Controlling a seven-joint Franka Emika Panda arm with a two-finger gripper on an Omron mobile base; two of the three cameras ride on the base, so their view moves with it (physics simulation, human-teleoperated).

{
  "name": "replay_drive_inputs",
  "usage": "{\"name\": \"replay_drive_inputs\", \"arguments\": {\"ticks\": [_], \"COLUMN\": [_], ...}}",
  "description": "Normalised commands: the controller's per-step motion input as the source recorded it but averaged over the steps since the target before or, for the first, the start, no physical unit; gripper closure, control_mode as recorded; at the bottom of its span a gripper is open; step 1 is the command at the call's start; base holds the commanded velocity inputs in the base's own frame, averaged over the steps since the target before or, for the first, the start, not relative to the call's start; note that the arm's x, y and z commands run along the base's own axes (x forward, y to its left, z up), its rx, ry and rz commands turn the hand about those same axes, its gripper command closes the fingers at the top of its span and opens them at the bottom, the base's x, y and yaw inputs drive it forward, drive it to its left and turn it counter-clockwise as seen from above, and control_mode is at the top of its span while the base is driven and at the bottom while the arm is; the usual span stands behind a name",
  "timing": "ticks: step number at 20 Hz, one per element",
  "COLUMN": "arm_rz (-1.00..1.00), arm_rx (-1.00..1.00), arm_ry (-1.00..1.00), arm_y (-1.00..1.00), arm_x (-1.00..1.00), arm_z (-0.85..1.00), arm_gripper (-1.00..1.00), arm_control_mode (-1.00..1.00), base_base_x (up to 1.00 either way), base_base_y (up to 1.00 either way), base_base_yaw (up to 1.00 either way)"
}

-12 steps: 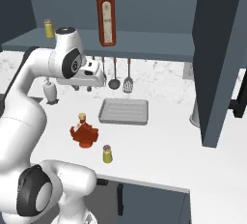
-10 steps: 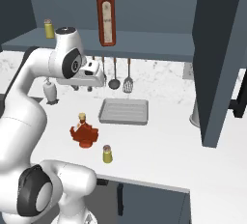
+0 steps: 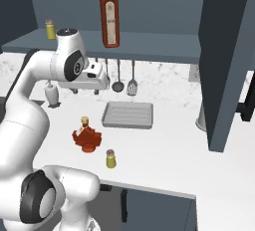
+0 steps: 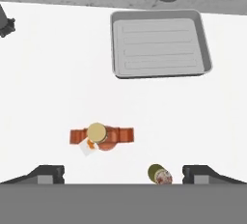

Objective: Put the shaker and condiment bottle from the counter next to their counterparts in the cabinet.

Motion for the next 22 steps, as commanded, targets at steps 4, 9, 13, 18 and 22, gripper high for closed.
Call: {"name": "replay_drive_inputs", "arguments": {"ticks": [4,9,13,18,22], "arm_rz": [0.0,0.11,0.21,0.4,0.47], "arm_rx": [0.0,0.0,0.0,0.0,0.0], "arm_ry": [0.0,0.0,0.0,-0.04,-0.01], "arm_y": [-0.02,-0.03,-0.05,-0.23,-0.32], "arm_x": [0.0,-0.06,-0.19,-0.36,-0.25], "arm_z": [-0.09,-0.2,-0.14,-0.04,-0.04], "arm_gripper": [-1.0,-1.0,-1.0,-1.0,-1.0], "arm_control_mode": [-1.0,-1.0,-1.0,-1.0,-1.0], "base_base_x": [0.0,0.0,0.0,0.0,0.0], "base_base_y": [0.0,0.0,0.0,0.0,0.0], "base_base_yaw": [0.0,0.0,0.0,0.0,0.0]}}
